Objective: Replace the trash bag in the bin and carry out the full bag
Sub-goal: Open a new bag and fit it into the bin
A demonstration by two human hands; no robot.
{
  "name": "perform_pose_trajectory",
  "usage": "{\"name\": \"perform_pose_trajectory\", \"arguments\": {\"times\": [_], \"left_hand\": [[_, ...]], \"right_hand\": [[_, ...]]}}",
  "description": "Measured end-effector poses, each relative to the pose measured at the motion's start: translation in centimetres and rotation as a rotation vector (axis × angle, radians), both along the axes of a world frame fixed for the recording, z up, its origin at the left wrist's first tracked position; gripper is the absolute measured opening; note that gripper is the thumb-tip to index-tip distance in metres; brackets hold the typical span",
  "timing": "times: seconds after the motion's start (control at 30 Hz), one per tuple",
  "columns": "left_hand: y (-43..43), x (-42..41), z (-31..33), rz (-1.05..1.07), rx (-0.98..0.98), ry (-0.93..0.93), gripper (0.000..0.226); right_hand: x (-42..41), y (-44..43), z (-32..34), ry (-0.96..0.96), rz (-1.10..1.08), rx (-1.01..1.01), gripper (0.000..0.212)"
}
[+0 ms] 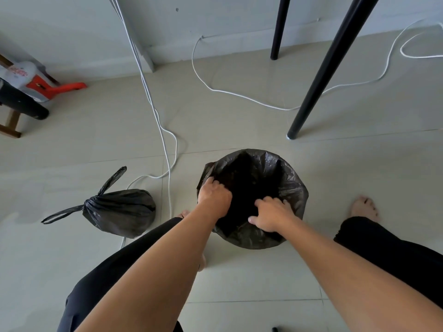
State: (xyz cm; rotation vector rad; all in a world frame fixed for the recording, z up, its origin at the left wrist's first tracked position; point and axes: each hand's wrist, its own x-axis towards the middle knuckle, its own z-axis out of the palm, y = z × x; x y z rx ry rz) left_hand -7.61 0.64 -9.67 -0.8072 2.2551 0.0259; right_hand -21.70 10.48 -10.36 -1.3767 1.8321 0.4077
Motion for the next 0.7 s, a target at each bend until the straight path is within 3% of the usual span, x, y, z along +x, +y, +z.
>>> {"name": "perform_pose_trajectory", "arguments": {"times": [0.1, 0.27, 0.37, 0.5, 0.6, 0.7], "left_hand": [[0.7, 1.2, -1.3, -0.053, 0.0, -0.132, 0.059], [2.0, 2.0, -3.3, -0.073, 0.046, -0.261, 0.065], [2.2, 1.6, -2.9, -0.01, 0.116, -0.15, 0.055], [0.7, 0.8, -0.7, -0.04, 0.055, 0.217, 0.024], [-0.9, 0.5, 0.6, -0.116, 0.007, 0.265, 0.019], [-1.7, 1.3, 0.9, -0.172, 0.025, 0.08, 0.018]], "right_hand": [[-0.8, 1.8, -1.4, 0.081, 0.099, 0.13, 0.076], [-1.5, 1.9, -2.0, 0.15, 0.245, 0.162, 0.083], [-2.0, 1.3, -1.6, 0.18, 0.291, 0.163, 0.081], [-1.6, 0.4, -0.5, 0.189, 0.265, 0.049, 0.055], [0.7, -0.2, 0.1, 0.038, 0.127, -0.099, 0.05], [3.5, 0.3, -0.1, -0.22, -0.001, 0.032, 0.054]]}}
